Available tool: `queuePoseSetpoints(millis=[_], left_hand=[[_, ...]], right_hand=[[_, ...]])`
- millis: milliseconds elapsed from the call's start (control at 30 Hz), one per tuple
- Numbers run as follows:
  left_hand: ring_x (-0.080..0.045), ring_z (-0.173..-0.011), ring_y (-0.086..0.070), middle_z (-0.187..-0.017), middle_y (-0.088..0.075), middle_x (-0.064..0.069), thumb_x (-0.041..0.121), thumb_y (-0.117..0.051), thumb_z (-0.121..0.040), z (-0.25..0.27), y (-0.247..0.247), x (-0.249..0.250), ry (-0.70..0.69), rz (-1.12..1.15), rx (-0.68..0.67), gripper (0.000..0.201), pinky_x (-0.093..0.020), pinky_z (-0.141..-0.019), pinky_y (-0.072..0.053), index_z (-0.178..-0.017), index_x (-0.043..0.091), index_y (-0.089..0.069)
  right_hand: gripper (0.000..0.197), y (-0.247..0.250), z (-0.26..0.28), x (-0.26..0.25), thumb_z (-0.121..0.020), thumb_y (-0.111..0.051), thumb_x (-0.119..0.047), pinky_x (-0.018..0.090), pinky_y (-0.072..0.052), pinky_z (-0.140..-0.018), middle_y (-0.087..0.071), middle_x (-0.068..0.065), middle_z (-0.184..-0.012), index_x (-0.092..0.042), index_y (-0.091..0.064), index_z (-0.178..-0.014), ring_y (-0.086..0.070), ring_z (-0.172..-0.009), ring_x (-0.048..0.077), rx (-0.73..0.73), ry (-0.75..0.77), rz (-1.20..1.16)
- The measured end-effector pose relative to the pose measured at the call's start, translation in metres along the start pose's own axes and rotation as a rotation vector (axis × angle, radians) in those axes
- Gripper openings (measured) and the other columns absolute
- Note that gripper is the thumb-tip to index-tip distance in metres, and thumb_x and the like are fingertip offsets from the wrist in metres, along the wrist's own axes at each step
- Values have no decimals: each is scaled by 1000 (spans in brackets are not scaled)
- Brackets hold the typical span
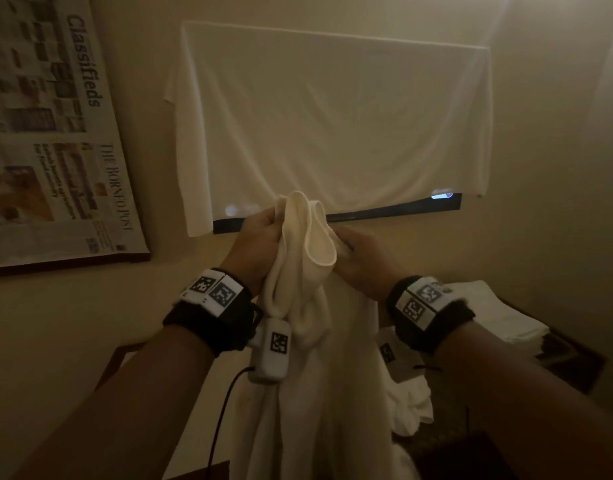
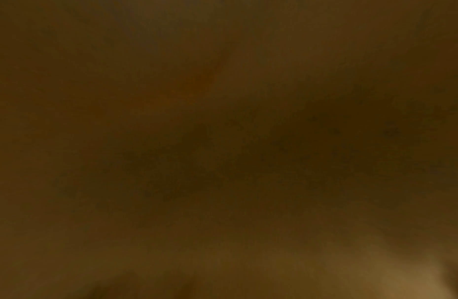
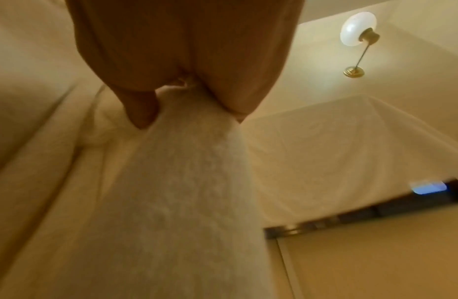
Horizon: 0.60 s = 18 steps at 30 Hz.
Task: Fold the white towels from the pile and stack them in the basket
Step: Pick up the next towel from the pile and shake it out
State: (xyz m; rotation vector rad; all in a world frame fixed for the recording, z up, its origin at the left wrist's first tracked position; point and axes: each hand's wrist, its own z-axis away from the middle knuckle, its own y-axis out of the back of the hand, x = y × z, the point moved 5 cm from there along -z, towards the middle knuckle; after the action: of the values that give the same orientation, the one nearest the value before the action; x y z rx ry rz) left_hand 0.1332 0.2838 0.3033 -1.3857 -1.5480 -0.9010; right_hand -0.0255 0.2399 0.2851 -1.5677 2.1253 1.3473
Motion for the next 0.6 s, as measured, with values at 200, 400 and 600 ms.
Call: queuePoseSetpoints(millis=[200,400,600], left_hand=[[-15,-76,-67,-89,-69,-5,15,-46,-103,-10,-19,1,13,-36,73,23,-23,-67,-58,-103,11,-69],[-12,-76,-66,-84,-70,1,14,-44,-103,-8,-25,-5,42,-145,101,29,-24,-69,-56,-91,21,-70],[-14,-77,-64,-84,-70,5,38,-54,-93,14,-15,-16,125,-336,-8,25,-35,-76,-49,-100,22,-73]], right_hand=[[15,10,50,132,-92,-62,-29,24,-50,-58,-67,4,-80,-16,-64,-84,-62,-68,14,-94,-311,76],[20,19,58,197,-86,-53,-14,33,-50,-69,-64,4,-80,-19,-59,-68,-64,-82,28,-220,-486,361],[27,23,23,175,-84,-50,1,24,-47,-61,-62,3,-70,-17,-64,-69,-57,-70,18,-117,-393,-146]])
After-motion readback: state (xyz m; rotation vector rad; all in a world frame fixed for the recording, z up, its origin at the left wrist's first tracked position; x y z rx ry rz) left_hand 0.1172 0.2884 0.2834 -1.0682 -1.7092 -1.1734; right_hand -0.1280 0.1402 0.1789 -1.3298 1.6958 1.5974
